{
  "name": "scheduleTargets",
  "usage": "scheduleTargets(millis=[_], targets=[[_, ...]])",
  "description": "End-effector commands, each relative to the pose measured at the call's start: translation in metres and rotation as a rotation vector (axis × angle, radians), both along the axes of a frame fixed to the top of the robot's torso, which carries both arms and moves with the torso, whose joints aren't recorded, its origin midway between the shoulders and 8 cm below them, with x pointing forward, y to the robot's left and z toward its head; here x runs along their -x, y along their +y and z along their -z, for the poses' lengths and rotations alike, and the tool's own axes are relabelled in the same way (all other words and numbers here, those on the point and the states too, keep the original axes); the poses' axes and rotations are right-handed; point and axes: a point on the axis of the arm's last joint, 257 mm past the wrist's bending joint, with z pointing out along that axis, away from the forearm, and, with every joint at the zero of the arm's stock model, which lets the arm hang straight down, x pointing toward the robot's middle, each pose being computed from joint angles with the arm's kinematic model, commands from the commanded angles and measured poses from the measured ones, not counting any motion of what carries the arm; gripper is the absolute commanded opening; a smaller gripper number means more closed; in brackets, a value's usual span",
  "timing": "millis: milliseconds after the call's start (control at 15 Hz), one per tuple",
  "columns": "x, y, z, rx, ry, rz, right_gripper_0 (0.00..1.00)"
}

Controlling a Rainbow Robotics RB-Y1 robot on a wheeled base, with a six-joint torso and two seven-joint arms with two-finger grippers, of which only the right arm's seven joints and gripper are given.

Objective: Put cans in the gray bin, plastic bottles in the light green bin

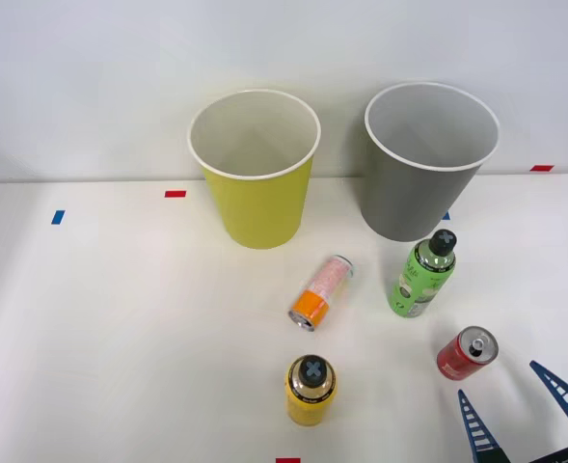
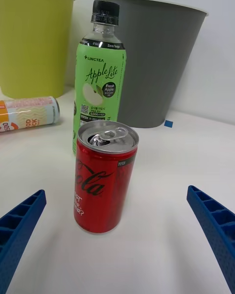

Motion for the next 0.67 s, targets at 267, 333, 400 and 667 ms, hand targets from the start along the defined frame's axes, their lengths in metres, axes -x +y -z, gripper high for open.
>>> scheduleTargets(millis=[267, 333, 400, 667], targets=[[0.0, 0.0, 0.0, 0.0, 0.0, 0.0, 1.0], [0.0, 0.0, 0.0, 0.0, 0.0, 0.0, 1.0], [0.0, 0.0, 0.0, 0.0, 0.0, 0.0, 1.0], [0.0, 0.0, 0.0, 0.0, 0.0, 0.0, 1.0]])
